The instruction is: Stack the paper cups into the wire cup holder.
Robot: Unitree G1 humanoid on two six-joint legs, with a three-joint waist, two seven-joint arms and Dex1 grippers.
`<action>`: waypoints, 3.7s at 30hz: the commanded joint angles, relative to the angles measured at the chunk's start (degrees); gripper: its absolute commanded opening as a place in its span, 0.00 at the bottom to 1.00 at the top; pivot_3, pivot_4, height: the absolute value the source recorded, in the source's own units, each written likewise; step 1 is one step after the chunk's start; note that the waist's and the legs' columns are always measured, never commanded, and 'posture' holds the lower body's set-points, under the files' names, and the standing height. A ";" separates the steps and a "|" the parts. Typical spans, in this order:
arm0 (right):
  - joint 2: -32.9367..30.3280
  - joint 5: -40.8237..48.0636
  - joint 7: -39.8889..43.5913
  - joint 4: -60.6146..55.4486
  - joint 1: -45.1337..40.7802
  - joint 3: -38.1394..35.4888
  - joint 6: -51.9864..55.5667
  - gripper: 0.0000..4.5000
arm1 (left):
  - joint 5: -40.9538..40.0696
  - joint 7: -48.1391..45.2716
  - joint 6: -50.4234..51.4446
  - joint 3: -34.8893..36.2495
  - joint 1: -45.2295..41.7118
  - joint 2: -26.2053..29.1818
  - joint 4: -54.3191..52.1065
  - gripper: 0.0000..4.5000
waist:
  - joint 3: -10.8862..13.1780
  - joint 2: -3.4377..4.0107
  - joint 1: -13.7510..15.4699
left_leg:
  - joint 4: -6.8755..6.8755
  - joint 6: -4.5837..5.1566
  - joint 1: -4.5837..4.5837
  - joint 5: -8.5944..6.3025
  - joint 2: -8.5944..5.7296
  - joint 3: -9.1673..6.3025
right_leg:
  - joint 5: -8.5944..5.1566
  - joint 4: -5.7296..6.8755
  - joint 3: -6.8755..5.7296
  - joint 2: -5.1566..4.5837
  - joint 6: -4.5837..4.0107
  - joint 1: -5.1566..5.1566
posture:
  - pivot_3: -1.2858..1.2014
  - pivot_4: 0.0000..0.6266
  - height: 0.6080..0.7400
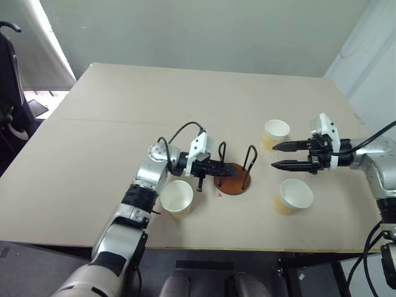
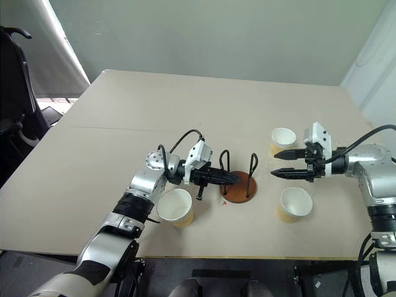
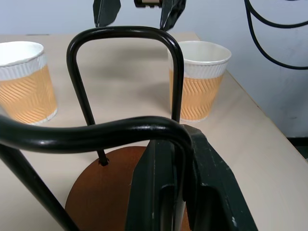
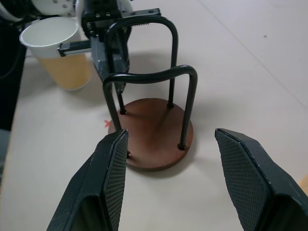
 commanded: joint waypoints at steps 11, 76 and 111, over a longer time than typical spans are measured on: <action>-1.53 1.14 -0.01 -3.18 -1.25 -2.17 0.67 0.64 | -0.92 -3.49 1.17 -2.54 -0.22 0.08 -3.16 0.14 | -0.01 0.01 0.00 | 0.05 0.03 0.02 -0.02 0.00 0.07 | 0.00 0.00 0.04 0.00 0.02 0.01 | 0.52 0.24 1.00; 6.56 -27.95 -5.78 38.02 -26.53 12.29 -26.14 0.64 | -12.99 0.70 15.83 13.33 -6.21 14.77 -9.46 0.99 | 0.01 0.11 -0.04 | -0.16 0.09 -0.03 -0.05 0.01 -0.40 | 0.02 -0.39 0.16 -0.17 0.06 -0.26 | 0.52 0.24 1.00; 7.88 -35.24 -9.75 50.12 -30.77 12.38 -30.39 0.60 | -15.61 -7.66 11.87 13.03 -2.19 16.24 -11.95 1.00 | 0.02 0.13 0.09 | -0.49 0.07 -0.02 -0.04 -0.04 -0.19 | 0.02 -0.34 0.15 -0.38 0.05 -0.28 | 0.52 0.24 1.00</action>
